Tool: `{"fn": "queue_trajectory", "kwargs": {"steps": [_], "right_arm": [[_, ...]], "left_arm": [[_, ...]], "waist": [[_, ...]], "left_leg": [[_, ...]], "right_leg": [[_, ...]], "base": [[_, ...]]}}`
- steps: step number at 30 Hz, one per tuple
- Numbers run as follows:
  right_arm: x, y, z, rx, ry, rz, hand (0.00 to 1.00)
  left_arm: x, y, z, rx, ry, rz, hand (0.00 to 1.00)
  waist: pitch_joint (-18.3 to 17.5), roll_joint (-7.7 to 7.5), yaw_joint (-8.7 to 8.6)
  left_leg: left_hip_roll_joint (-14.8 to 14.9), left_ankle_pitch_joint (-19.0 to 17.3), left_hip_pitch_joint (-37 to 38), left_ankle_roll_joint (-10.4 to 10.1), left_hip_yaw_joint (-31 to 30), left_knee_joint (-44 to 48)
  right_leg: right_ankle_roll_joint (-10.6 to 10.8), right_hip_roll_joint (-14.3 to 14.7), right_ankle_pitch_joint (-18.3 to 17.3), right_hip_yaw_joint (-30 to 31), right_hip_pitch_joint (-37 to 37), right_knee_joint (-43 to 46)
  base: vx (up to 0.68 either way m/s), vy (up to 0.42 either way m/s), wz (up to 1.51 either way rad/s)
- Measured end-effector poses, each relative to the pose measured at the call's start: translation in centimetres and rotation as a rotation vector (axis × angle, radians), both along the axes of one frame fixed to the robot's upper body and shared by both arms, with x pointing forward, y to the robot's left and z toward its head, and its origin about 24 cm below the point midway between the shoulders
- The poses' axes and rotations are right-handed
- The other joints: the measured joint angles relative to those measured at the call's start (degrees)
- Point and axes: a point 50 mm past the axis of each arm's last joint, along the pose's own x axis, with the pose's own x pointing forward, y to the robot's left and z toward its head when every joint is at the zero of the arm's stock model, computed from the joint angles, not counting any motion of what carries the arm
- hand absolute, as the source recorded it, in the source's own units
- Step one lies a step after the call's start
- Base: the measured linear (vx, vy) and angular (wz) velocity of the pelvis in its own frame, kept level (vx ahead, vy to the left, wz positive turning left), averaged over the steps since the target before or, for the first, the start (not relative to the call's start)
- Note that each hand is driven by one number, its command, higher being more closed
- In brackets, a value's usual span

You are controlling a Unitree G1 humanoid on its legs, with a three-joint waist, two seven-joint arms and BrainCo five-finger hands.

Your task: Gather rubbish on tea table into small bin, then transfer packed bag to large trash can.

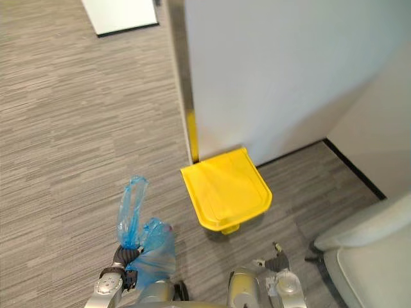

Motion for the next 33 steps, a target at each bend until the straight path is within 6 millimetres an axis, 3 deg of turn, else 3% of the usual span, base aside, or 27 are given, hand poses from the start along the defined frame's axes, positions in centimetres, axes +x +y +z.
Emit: {"fn": "queue_trajectory", "kwargs": {"steps": [3,5,6,7,9,10,11,13,16,18,20,24,27,28,30,31,33], "right_arm": [[-0.3,0.0,-0.1,0.008,0.011,-0.017,0.00],[-0.5,-0.2,-0.2,0.017,0.013,-0.044,0.00],[-0.5,-0.7,-0.1,0.010,0.012,-0.058,0.00],[-0.1,-1.2,0.5,0.007,-0.028,-0.088,0.00],[-0.8,-1.7,0.6,0.015,-0.036,-0.139,0.00],[-0.8,-1.9,0.7,0.017,-0.036,-0.160,0.00],[-0.5,-1.8,0.9,0.027,-0.056,-0.170,0.00],[0.1,-1.3,1.3,0.064,-0.106,-0.202,0.00],[0.9,-0.9,2.0,0.089,-0.165,-0.215,0.00],[1.2,-0.1,2.1,0.109,-0.180,-0.203,0.00],[2.0,0.9,2.6,0.121,-0.211,-0.160,0.00],[4.9,4.6,3.9,0.160,-0.279,0.005,0.00],[9.7,6.4,7.2,0.150,-0.430,0.121,0.00],[12.5,6.8,9.6,0.118,-0.520,0.176,0.00],[14.7,6.6,11.7,0.075,-0.591,0.209,0.00],[16.7,6.0,13.9,0.021,-0.654,0.228,0.00],[18.6,5.0,16.4,-0.042,-0.712,0.233,0.00]], "left_arm": [[1.7,0.6,1.0,0.027,-0.045,-0.018,1.00],[2.5,0.3,1.3,0.023,-0.066,-0.022,1.00],[2.7,-0.5,1.3,0.011,-0.072,-0.027,1.00],[3.6,-1.3,1.7,0.007,-0.094,-0.064,1.00],[4.2,-1.5,2.0,0.005,-0.112,-0.065,1.00],[4.2,-1.6,2.0,-0.002,-0.114,-0.058,1.00],[4.3,-1.6,2.1,-0.004,-0.120,-0.051,1.00],[4.9,-1.8,2.5,-0.018,-0.141,-0.040,1.00],[5.8,-3.2,3.6,-0.063,-0.205,-0.049,1.00],[5.9,-3.3,3.9,-0.068,-0.223,-0.049,1.00],[6.0,-3.2,4.3,-0.064,-0.242,-0.050,1.00],[5.0,-2.7,3.9,-0.045,-0.221,-0.060,1.00],[5.1,-2.9,4.0,-0.030,-0.221,-0.095,1.00],[5.5,-3.3,4.2,-0.026,-0.231,-0.122,1.00],[5.9,-4.2,4.5,-0.033,-0.243,-0.158,1.00],[6.5,-4.9,4.9,-0.038,-0.264,-0.184,1.00],[7.5,-5.2,5.7,-0.043,-0.299,-0.196,1.00]], "waist": [[2.7,-1.43,-0.10],[3.9,-1.89,-0.04],[4.3,-0.75,0.13],[4.5,-0.25,0.38],[4.6,-0.30,-0.10],[4.5,0.71,0.35],[4.6,1.12,0.51],[4.6,1.23,0.17],[4.6,1.25,-0.61],[4.4,0.90,-0.33],[4.3,0.70,0.08],[3.9,-0.12,1.60],[3.8,-0.29,1.76],[3.8,-0.24,1.82],[3.9,-0.07,1.76],[4.2,0.20,1.87],[5.0,0.62,1.79]], "left_leg": [[-0.1,-4.3,0.1,-0.8,-4.4,5.9],[0.0,-7.9,-0.1,-1.9,-7.0,10.6],[0.8,-9.9,0.2,-3.3,-9.5,12.1],[0.6,-10.1,0.3,-4.5,-11.5,10.8],[-0.1,-9.6,2.0,-5.2,-13.2,8.4],[1.1,-9.1,3.2,-6.0,-12.9,7.5],[2.6,-8.0,2.0,-7.7,-12.4,8.9],[4.9,-6.6,1.0,-8.8,-12.1,10.8],[6.4,-6.5,-1.6,-8.8,-10.7,12.1],[6.9,-6.5,-3.4,-8.8,-9.2,12.7],[6.8,-7.4,-5.5,-7.5,-8.9,11.7],[6.5,-8.2,-6.7,-7.3,-9.2,8.9],[6.6,-7.3,-8.4,-9.0,-10.0,6.7],[6.7,-6.2,-9.5,-10.1,-11.3,5.0],[6.8,-4.5,-10.3,-10.9,-12.5,3.5],[7.0,-2.7,-10.9,-10.4,-14.3,3.5],[7.1,-0.5,-11.2,-11.8,-15.5,3.7]], "right_leg": [[2.4,-0.3,8.6,-2.2,-2.7,-17.5],[2.7,-0.4,9.5,-2.0,-2.7,-19.2],[2.6,0.9,10.7,-1.0,-3.0,-16.2],[4.1,1.0,6.1,0.4,-5.3,-10.1],[1.9,1.4,2.7,2.0,-6.9,-5.0],[1.1,1.7,1.5,1.2,-6.7,-4.0],[1.0,2.1,1.6,0.0,-6.5,-3.9],[0.5,3.6,1.2,-1.3,-5.7,-4.5],[0.1,3.5,1.4,-3.3,-6.0,-5.4],[-0.4,3.1,2.0,-3.8,-6.9,-5.8],[-0.6,2.6,2.8,-3.9,-8.9,-6.2],[-1.5,3.6,4.9,-1.4,-10.1,-8.0],[-1.7,4.3,5.5,-1.5,-11.9,-9.6],[-1.4,5.0,5.7,-2.2,-12.8,-10.8],[-1.3,5.7,5.9,-3.4,-13.1,-11.9],[-2.4,6.4,6.4,-4.4,-13.2,-11.7],[-2.8,6.7,6.3,-5.0,-13.3,-11.4]], "base": [[0.21,-0.060,0.85],[0.28,-0.140,0.68],[0.34,-0.150,0.36],[0.35,-0.152,0.54],[0.36,-0.162,0.49],[0.44,-0.161,0.01],[0.32,-0.151,-0.20],[0.24,-0.159,-0.02],[0.03,-0.042,0.21],[-0.11,0.001,0.23],[-0.17,-0.020,0.22],[-0.17,-0.119,0.18],[-0.04,-0.167,0.08],[-0.01,-0.182,0.13],[0.02,-0.175,0.16],[0.03,-0.139,0.08],[0.00,-0.097,0.07]]}}
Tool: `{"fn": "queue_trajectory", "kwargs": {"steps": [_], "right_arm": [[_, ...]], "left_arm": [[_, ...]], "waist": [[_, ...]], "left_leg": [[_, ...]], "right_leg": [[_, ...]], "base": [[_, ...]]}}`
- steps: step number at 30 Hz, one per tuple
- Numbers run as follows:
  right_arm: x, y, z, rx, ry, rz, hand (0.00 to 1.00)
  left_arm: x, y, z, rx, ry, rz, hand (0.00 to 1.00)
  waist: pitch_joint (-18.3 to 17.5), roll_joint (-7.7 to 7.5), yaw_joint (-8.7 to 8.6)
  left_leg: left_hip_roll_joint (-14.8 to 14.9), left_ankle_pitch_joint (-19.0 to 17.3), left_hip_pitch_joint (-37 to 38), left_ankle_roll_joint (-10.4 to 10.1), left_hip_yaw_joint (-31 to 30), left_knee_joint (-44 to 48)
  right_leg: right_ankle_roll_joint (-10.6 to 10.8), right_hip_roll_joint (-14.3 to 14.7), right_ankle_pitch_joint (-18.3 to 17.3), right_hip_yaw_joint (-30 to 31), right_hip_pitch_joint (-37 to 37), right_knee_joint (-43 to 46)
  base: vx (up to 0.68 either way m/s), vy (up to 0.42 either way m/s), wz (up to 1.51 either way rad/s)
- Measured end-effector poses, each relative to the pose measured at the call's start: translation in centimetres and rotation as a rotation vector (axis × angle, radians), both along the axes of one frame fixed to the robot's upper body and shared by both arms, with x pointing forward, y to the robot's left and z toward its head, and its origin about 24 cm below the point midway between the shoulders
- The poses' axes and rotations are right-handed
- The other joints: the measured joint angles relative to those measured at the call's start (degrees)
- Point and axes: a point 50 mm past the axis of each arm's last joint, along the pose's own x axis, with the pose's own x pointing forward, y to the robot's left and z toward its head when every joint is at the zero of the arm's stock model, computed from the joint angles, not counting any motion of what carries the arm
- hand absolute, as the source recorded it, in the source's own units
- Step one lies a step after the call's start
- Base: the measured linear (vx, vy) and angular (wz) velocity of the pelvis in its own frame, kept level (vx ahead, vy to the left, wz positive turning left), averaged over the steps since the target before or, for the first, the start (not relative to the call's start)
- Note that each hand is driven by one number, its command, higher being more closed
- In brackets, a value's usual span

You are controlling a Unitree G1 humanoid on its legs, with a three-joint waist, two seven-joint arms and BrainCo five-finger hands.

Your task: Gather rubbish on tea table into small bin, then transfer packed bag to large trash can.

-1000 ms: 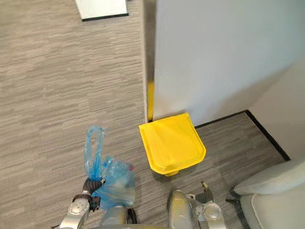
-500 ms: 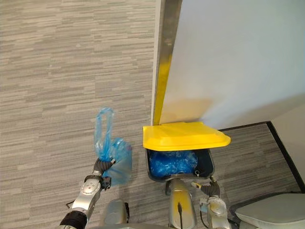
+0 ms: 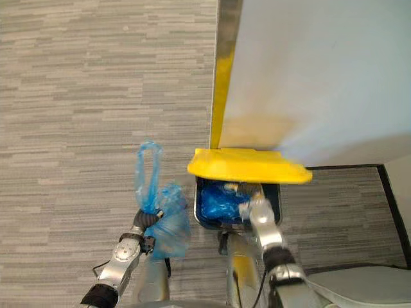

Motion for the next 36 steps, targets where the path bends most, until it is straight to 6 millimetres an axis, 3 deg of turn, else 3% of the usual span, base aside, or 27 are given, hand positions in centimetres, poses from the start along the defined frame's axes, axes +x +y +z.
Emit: {"fn": "queue_trajectory", "kwargs": {"steps": [2,7,8,10,15,18,23,27,29,32,36], "right_arm": [[2.0,-1.9,3.1,-0.072,-0.068,-0.037,0.00],[4.2,-2.0,6.4,-0.097,-0.113,-0.035,0.00],[4.4,-2.0,6.8,-0.098,-0.120,-0.032,0.00],[5.0,-2.0,8.0,-0.108,-0.141,-0.033,0.00],[5.1,-2.3,8.5,-0.151,-0.141,-0.021,0.00],[5.5,-2.1,9.6,-0.147,-0.157,0.001,0.00],[6.4,-0.5,11.9,-0.186,-0.203,0.066,0.00],[7.1,0.0,15.2,-0.211,-0.282,0.081,0.00],[7.3,0.4,17.1,-0.228,-0.330,0.091,0.00],[7.3,0.8,18.4,-0.232,-0.373,0.104,0.00],[6.5,2.2,20.7,-0.225,-0.484,0.154,0.00]], "left_arm": [[2.5,-0.8,3.0,-0.027,-0.130,-0.026,1.00],[4.4,-3.7,8.6,-0.083,-0.374,-0.150,1.00],[4.4,-4.2,9.2,-0.097,-0.399,-0.174,1.00],[3.7,-7.2,11.3,-0.153,-0.477,-0.303,1.00],[2.6,-13.2,15.6,-0.262,-0.628,-0.603,1.00],[2.7,-15.0,17.8,-0.331,-0.688,-0.675,1.00],[2.8,-15.8,17.1,-0.317,-0.648,-0.701,1.00],[5.9,-16.4,15.9,-0.183,-0.571,-0.654,1.00],[7.9,-15.8,15.2,-0.066,-0.537,-0.582,1.00],[9.8,-14.6,14.3,0.053,-0.479,-0.495,1.00],[10.6,-14.2,13.7,0.132,-0.444,-0.461,1.00]], "waist": [[2.3,-0.03,-0.09],[5.1,0.14,-0.08],[5.5,0.15,-0.09],[6.3,0.21,-0.06],[6.8,0.35,-0.66],[8.4,0.37,-1.37],[9.2,0.19,-1.61],[10.8,0.14,-2.34],[12.0,0.00,-3.08],[12.3,-0.13,-3.22],[13.0,-0.48,-3.53]], "left_leg": [[-0.2,0.7,-1.0,-0.4,-0.1,0.5],[-0.2,0.0,-3.0,0.5,0.0,2.7],[-0.2,0.0,-3.2,0.6,0.1,3.0],[-0.3,-0.4,-3.7,1.0,0.5,3.9],[-1.0,-0.9,-3.5,1.4,1.0,5.6],[-1.5,-1.9,-3.5,2.0,0.9,7.1],[-1.1,-2.3,-4.2,2.2,2.7,7.5],[-0.3,-2.3,-6.9,2.2,3.3,8.2],[-0.1,-2.3,-9.5,2.2,3.4,8.8],[1.1,-2.6,-12.8,1.7,3.9,10.1],[2.4,-3.9,-16.4,0.7,5.1,13.2]], "right_leg": [[-0.7,-0.4,0.7,-0.3,0.0,-0.1],[1.1,-0.1,2.5,0.2,0.0,-2.5],[1.5,-0.1,2.9,0.4,0.0,-2.9],[1.0,0.1,4.0,0.9,0.0,-4.0],[0.1,-0.5,4.6,1.7,0.1,-2.6],[0.7,-1.1,3.6,2.0,0.1,-1.1],[1.1,-0.2,4.1,4.1,-1.7,-1.4],[0.7,0.5,4.8,4.8,-4.7,-1.5],[0.5,1.1,5.1,4.9,-7.2,-1.4],[0.2,2.0,5.2,4.9,-11.0,-0.3],[-1.0,2.4,4.4,5.5,-15.7,2.9]], "base": [[-0.04,-0.038,0.14],[-0.06,0.027,-0.04],[-0.06,0.055,-0.09],[-0.04,0.048,-0.11],[-0.01,0.056,-0.03],[-0.04,0.041,0.04],[-0.03,0.010,-0.21],[-0.03,-0.045,-0.15],[-0.03,-0.066,-0.12],[0.02,-0.069,-0.20],[0.03,-0.044,-0.23]]}}
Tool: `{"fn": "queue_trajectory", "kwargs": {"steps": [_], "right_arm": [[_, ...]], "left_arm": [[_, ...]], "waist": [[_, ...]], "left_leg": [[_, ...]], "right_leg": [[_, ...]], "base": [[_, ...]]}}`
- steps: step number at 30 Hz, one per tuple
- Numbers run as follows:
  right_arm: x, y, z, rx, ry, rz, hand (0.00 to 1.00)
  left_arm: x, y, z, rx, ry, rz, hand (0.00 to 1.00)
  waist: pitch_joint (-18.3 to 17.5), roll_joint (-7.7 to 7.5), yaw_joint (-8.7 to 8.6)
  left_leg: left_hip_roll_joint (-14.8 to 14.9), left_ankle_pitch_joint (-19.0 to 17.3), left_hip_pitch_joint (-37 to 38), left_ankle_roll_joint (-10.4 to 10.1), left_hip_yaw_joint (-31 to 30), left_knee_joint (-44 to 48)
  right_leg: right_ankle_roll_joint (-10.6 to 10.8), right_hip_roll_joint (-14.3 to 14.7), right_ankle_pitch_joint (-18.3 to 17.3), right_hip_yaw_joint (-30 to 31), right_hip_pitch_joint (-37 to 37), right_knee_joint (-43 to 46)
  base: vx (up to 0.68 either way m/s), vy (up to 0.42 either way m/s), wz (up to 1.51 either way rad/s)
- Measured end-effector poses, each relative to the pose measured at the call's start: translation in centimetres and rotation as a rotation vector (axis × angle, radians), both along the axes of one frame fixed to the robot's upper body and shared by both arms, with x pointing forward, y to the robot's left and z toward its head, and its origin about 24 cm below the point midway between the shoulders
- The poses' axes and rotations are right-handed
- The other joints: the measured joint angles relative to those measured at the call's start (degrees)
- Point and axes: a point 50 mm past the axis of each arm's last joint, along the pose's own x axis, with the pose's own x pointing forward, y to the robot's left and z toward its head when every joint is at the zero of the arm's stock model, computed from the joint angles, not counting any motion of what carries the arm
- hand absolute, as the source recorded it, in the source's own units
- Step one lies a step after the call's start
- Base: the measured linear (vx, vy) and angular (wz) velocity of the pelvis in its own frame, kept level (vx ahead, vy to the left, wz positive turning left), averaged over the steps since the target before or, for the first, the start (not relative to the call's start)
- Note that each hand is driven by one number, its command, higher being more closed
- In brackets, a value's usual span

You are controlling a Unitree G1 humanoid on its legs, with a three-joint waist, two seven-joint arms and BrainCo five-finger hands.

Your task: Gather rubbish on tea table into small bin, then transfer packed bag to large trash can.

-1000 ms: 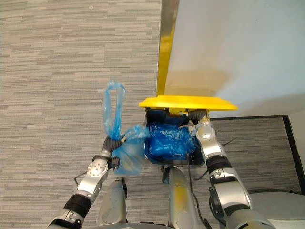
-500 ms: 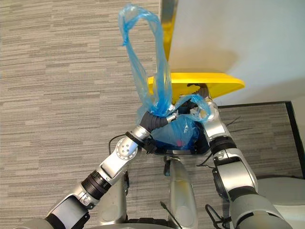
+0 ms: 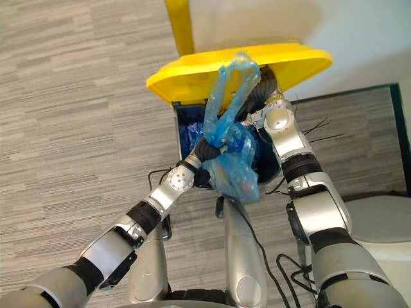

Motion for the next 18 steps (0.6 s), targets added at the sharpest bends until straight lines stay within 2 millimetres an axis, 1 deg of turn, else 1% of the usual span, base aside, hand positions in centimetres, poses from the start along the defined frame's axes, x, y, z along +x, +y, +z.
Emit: {"fn": "queue_trajectory", "kwargs": {"steps": [1,2,4,8,11,14,16,18], "right_arm": [[-0.3,0.5,0.7,0.006,-0.033,0.022,0.00],[-0.5,0.7,1.0,0.006,-0.046,0.031,0.00],[-0.9,1.3,1.7,0.020,-0.086,0.054,0.00],[-1.3,2.0,2.4,0.043,-0.117,0.084,0.00],[-1.9,3.2,3.2,0.050,-0.161,0.131,0.00],[-3.1,4.8,3.9,0.032,-0.219,0.203,0.00],[-3.8,5.1,3.6,0.041,-0.241,0.233,0.00],[-4.2,4.9,2.3,0.052,-0.230,0.243,0.00]], "left_arm": [[0.1,0.0,-0.2,0.007,0.012,0.018,0.00],[0.2,0.1,-0.4,0.009,0.019,0.031,0.00],[0.4,0.6,-1.4,0.024,0.062,0.092,0.00],[0.7,1.7,-1.7,0.031,0.073,0.160,0.00],[0.7,1.8,-1.9,0.050,0.063,0.179,0.00],[0.1,1.5,-2.8,0.053,0.092,0.183,0.00],[-0.2,1.7,-3.4,0.045,0.118,0.193,0.00],[-0.7,2.1,-4.0,0.018,0.132,0.210,0.00]], "waist": [[0.1,0.00,0.07],[0.2,-0.08,0.05],[0.2,-0.11,-0.04],[0.2,-0.11,-0.09],[0.2,-0.12,-0.20],[0.1,-0.22,-0.16],[0.1,-0.22,-0.33],[0.1,-0.25,-0.06]], "left_leg": [[0.6,-0.8,-1.4,-0.1,0.6,1.5],[0.9,-1.2,-1.9,-0.1,0.8,2.0],[1.5,-2.0,-2.9,-0.2,1.9,2.9],[2.2,-2.1,-3.0,-0.4,2.7,2.9],[2.5,-2.1,-2.4,-0.4,3.6,2.8],[2.3,-1.9,-2.3,-0.1,3.7,2.8],[2.3,-1.7,-2.1,-0.4,3.5,2.7],[2.2,-1.5,-0.8,-0.7,3.0,2.7]], "right_leg": [[0.0,0.4,0.0,0.3,-1.4,0.6],[0.0,0.6,0.0,0.5,-2.1,0.9],[-0.1,0.6,0.0,0.5,-3.4,1.3],[-0.1,0.6,0.0,0.5,-4.0,1.5],[-0.1,0.6,0.0,0.6,-4.0,1.6],[-0.1,0.1,0.0,0.5,-3.7,2.0],[-0.6,-0.8,-0.4,-0.3,-3.1,2.6],[-1.2,-1.6,-0.8,-1.1,-1.9,3.5]], "base": [[0.02,-0.022,-0.29],[0.02,-0.015,-0.30],[0.02,0.006,-0.20],[0.04,-0.016,-0.06],[0.04,-0.027,-0.02],[0.01,-0.011,0.05],[0.02,-0.028,0.29],[0.02,-0.027,0.33]]}}
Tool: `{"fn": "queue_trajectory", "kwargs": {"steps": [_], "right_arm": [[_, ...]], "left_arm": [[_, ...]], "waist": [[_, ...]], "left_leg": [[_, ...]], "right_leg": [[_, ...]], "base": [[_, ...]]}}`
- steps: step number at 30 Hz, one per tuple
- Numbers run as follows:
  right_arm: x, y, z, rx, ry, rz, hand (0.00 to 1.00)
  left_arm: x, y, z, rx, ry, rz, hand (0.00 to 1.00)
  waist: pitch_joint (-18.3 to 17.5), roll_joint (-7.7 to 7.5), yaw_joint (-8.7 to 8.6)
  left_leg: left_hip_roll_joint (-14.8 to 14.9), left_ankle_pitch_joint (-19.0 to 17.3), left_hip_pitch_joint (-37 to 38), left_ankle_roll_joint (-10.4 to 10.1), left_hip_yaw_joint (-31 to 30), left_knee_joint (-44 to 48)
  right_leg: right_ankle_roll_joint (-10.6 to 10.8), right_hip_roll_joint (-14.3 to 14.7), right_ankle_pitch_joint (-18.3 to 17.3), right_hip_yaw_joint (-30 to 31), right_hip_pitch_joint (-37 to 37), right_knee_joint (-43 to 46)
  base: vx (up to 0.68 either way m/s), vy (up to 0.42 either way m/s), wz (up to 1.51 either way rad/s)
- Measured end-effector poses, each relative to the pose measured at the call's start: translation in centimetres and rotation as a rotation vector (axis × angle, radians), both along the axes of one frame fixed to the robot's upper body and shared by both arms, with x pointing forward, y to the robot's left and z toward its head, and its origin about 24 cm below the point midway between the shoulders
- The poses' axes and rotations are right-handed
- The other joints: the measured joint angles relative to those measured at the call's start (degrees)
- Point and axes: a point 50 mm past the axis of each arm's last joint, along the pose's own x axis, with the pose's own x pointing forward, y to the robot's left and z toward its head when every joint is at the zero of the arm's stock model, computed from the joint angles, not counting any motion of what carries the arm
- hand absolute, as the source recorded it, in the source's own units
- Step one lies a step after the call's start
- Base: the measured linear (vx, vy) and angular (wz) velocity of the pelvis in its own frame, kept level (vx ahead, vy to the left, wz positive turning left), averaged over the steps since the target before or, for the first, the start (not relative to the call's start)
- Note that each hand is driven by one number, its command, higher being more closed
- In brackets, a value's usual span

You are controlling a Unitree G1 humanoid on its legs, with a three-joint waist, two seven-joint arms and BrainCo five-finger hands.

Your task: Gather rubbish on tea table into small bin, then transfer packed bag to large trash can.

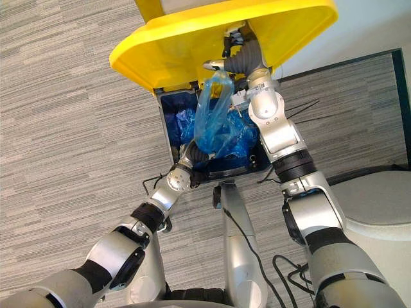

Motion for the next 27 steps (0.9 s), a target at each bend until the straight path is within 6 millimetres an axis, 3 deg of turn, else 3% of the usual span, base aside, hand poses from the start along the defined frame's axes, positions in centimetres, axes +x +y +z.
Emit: {"fn": "queue_trajectory", "kwargs": {"steps": [3,5,7,9,10,11,13,15,16,17,18,19,21,22,23,25,27], "right_arm": [[-0.8,-1.1,-3.2,0.049,0.060,-0.012,0.00],[-1.4,-1.7,-6.1,0.100,0.133,-0.030,0.00],[-2.7,-2.3,-11.2,0.169,0.275,-0.061,0.00],[-3.8,-3.2,-14.4,0.206,0.372,-0.101,0.00],[-5.1,-4.1,-17.7,0.236,0.476,-0.145,0.00],[-5.7,-4.4,-18.9,0.243,0.517,-0.157,0.00],[-8.0,-5.0,-22.4,0.238,0.640,-0.179,0.00],[-9.3,-5.3,-24.5,0.239,0.717,-0.191,0.00],[-10.2,-6.0,-25.7,0.227,0.761,-0.215,0.00],[-11.2,-6.5,-27.1,0.207,0.815,-0.238,0.00],[-11.6,-6.8,-27.9,0.199,0.851,-0.246,0.00],[-13.6,-7.5,-30.7,0.205,0.979,-0.278,0.00],[-16.9,-8.3,-33.7,0.209,1.125,-0.323,0.00],[-19.6,-8.5,-35.3,0.204,1.219,-0.342,0.00],[-21.4,-8.6,-36.2,0.195,1.275,-0.357,0.00],[-22.5,-8.9,-36.9,0.207,1.321,-0.383,0.00],[-23.0,-8.8,-37.4,0.220,1.345,-0.393,0.00]], "left_arm": [[-0.8,1.3,-1.3,-0.071,0.043,0.059,0.00],[-1.5,2.8,-2.8,-0.101,0.093,0.112,0.00],[-2.8,5.6,-5.4,-0.106,0.177,0.197,0.00],[-3.7,7.3,-6.9,-0.094,0.225,0.240,0.00],[-4.6,9.4,-8.4,-0.068,0.272,0.289,0.00],[-5.1,10.1,-8.9,-0.061,0.292,0.306,0.00],[-7.3,13.8,-10.8,-0.034,0.354,0.396,0.00],[-9.2,16.0,-12.0,-0.015,0.400,0.447,0.00],[-10.5,17.4,-12.6,-0.006,0.423,0.481,0.00],[-12.1,18.7,-12.9,-0.022,0.439,0.514,0.00],[-12.9,19.3,-13.1,-0.031,0.445,0.532,0.00],[-15.2,20.4,-14.0,-0.044,0.500,0.556,0.00],[-17.7,20.6,-15.0,-0.039,0.566,0.557,0.00],[-19.5,20.5,-15.5,-0.047,0.599,0.554,0.00],[-20.4,20.1,-15.5,-0.063,0.605,0.553,0.00],[-20.7,18.8,-15.7,-0.122,0.608,0.563,0.00],[-20.7,17.2,-15.8,-0.191,0.613,0.548,0.00]], "waist": [[-0.2,-0.41,0.58],[-0.9,-1.67,0.90],[-2.8,-3.97,1.53],[-3.0,-4.32,1.75],[-3.0,-4.36,1.84],[-3.0,-4.41,1.86],[-3.2,-5.03,1.90],[-3.9,-6.11,1.89],[-4.1,-6.32,1.87],[-4.6,-6.75,2.07],[-4.8,-6.57,1.95],[-6.1,-6.32,1.57],[-8.8,-5.52,1.48],[-11.4,-6.36,1.43],[-13.1,-7.23,1.98],[-14.5,-5.42,2.31],[-17.0,-5.21,3.28]], "left_leg": [[-0.6,0.2,2.8,0.0,-1.0,-0.6],[-1.1,0.9,5.6,0.3,-0.7,-2.2],[-1.8,1.3,8.6,0.3,-0.8,-2.8],[-1.9,1.4,10.4,0.1,-1.7,-2.1],[-2.1,1.2,12.6,0.5,-2.3,-1.7],[-2.4,1.1,13.6,0.7,-2.3,-1.8],[-4.6,1.2,17.5,1.7,-0.9,-3.0],[-6.0,2.1,19.3,3.2,1.5,-4.3],[-5.9,3.1,20.5,4.8,3.6,-5.5],[-5.4,5.0,21.0,6.2,5.9,-7.9],[-5.1,5.7,21.5,6.4,6.5,-9.1],[-4.8,7.5,22.8,6.6,6.7,-13.0],[-4.8,9.1,23.5,6.2,6.7,-16.2],[-4.9,9.3,23.6,5.9,6.7,-16.9],[-4.9,9.1,23.4,5.6,7.0,-16.4],[-4.4,9.8,22.5,4.6,6.0,-17.9],[-4.3,11.9,22.6,4.6,7.0,-21.4]], "right_leg": [[-0.2,-1.6,-1.2,-1.2,3.7,1.3],[0.1,-2.7,-2.0,-1.5,6.3,1.4],[0.6,-3.3,-3.1,-1.6,8.7,2.5],[0.8,-3.8,-3.8,-2.3,11.3,3.1],[1.3,-4.1,-4.0,-2.8,14.3,2.7],[1.4,-4.3,-3.9,-2.8,15.5,2.2],[2.8,-5.2,-1.9,-1.2,19.3,-0.8],[3.7,-5.7,1.1,-0.2,20.9,-4.7],[6.0,-5.7,3.9,0.6,23.1,-10.2],[5.8,-6.1,1.7,0.3,21.9,-8.3],[3.4,-5.9,1.1,0.5,20.4,-2.2],[1.0,-5.6,-1.3,0.6,19.5,13.8],[0.1,-5.4,-4.3,0.6,22.1,23.4],[0.0,-5.8,-4.8,0.9,26.2,26.8],[1.5,-5.7,-6.9,1.3,29.5,24.6],[2.1,-3.7,-7.3,-0.4,30.3,19.8],[0.9,-2.6,-10.5,-1.5,32.7,10.9]], "base": [[-0.03,-0.012,0.36],[0.00,-0.023,0.42],[0.03,-0.013,0.22],[0.02,0.017,0.25],[0.00,0.040,0.30],[-0.03,0.086,0.21],[-0.08,0.180,-0.08],[-0.09,0.168,-0.36],[-0.13,0.162,-0.61],[-0.17,0.152,-0.59],[-0.22,0.097,-0.46],[-0.18,0.031,-0.15],[-0.06,-0.042,0.02],[0.04,-0.126,-0.10],[0.02,-0.149,-0.21],[-0.04,-0.043,-0.38],[-0.01,-0.030,-0.58]]}}
